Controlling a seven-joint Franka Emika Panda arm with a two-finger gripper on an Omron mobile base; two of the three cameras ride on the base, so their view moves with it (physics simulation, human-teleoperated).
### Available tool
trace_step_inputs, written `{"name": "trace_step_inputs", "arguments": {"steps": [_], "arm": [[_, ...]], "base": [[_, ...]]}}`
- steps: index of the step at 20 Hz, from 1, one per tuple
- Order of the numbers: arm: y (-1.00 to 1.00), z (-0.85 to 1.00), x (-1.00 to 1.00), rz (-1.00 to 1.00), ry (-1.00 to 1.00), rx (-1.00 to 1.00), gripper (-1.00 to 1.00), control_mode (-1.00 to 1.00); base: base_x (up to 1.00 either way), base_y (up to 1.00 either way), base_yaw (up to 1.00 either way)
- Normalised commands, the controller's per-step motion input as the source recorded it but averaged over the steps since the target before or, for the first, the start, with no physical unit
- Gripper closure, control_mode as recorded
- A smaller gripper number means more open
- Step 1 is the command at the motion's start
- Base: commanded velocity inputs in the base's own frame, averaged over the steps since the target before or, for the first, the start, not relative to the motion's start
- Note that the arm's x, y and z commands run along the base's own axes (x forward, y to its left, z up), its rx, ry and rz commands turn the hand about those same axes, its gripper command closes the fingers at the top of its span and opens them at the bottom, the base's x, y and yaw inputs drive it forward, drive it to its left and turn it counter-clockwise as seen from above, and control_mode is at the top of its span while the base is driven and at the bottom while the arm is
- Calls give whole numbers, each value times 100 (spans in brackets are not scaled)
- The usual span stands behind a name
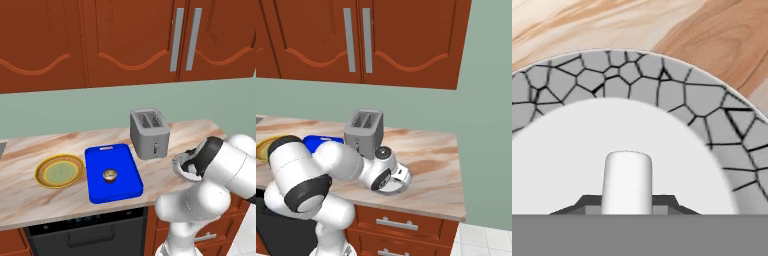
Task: Move the dessert items from the plates to the tray.
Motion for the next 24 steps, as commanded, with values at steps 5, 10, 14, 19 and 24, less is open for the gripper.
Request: {"name": "trace_step_inputs", "arguments": {"steps": [5, 10, 14, 19, 24], "arm": [[44, -19, -25, -1, -2, 1, 100, -100], [69, 34, -31, 0, -4, 6, 100, -100], [57, 49, -24, 0, -2, 14, 100, -100], [47, 51, -14, 0, -1, 14, 100, -100], [70, 0, -23, 0, -13, 20, 100, -100]], "base": [[0, 0, 0], [0, 0, 0], [0, 0, 0], [0, 0, 0], [0, 0, 0]]}}
